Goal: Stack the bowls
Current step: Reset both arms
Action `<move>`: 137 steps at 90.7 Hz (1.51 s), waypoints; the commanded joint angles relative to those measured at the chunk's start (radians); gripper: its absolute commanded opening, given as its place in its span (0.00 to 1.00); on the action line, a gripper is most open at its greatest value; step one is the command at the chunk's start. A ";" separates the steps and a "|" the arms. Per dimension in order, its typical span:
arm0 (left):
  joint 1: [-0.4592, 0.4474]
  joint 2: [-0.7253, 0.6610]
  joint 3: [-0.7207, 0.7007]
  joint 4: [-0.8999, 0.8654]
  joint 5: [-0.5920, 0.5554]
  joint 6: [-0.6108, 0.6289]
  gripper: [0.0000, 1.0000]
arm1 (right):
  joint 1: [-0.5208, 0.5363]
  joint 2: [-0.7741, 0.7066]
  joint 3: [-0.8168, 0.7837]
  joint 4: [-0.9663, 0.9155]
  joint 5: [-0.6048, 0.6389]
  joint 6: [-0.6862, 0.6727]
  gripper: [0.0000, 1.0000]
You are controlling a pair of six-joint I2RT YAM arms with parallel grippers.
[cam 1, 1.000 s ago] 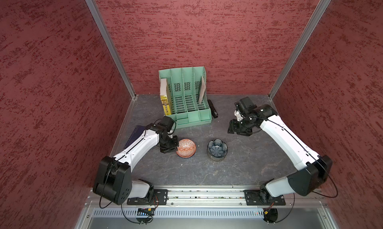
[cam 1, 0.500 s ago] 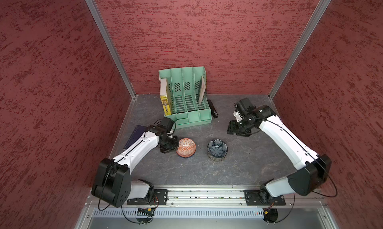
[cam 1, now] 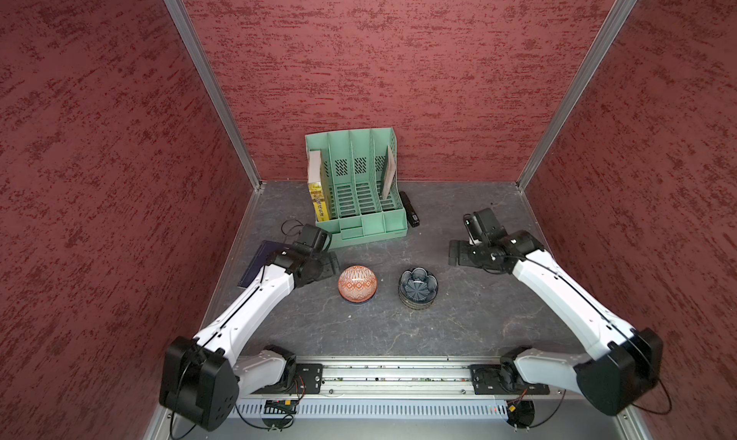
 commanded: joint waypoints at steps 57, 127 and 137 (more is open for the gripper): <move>0.343 0.407 -0.527 1.770 0.151 0.587 1.00 | -0.381 0.342 -0.804 2.018 -0.067 -0.387 0.96; 0.380 0.400 -0.495 1.684 0.205 0.553 1.00 | -0.360 0.333 -0.682 1.807 -0.046 -0.404 0.98; 0.381 0.400 -0.495 1.685 0.205 0.553 1.00 | -0.360 0.327 -0.697 1.830 -0.053 -0.407 0.98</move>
